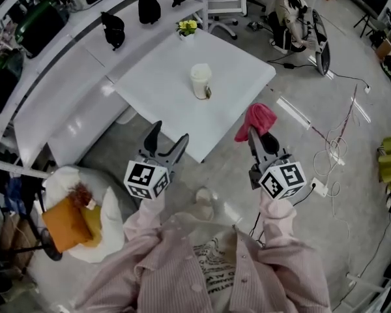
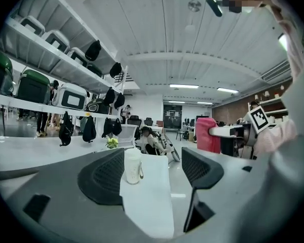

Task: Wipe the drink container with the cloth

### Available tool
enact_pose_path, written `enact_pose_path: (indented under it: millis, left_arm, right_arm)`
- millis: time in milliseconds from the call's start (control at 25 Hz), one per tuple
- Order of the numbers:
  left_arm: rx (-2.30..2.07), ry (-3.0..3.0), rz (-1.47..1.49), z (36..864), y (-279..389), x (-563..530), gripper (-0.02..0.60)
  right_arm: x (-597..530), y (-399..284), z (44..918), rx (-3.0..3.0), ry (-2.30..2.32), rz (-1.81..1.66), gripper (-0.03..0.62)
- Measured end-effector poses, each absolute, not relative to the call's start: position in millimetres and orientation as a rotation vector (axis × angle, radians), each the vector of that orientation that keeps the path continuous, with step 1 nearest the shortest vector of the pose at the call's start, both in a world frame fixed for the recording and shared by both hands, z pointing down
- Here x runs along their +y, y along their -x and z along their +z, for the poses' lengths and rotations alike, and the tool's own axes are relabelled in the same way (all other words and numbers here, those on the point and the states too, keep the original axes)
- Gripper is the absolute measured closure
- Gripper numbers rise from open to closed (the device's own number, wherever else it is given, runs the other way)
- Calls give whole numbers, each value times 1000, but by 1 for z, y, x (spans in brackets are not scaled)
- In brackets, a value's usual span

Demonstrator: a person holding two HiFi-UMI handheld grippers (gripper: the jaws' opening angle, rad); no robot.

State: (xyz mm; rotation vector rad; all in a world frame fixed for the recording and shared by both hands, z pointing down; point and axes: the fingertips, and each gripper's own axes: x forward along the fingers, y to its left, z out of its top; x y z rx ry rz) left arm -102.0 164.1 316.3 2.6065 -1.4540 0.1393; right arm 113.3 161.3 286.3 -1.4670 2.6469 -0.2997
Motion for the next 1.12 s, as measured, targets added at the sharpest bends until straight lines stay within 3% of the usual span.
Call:
enact_pose_path:
  millis: [1120]
  left_arm:
    - [-1289, -2565, 291, 373, 75, 8, 216]
  right_arm:
    - [-6, -101, 324, 2726, 1422, -412, 554]
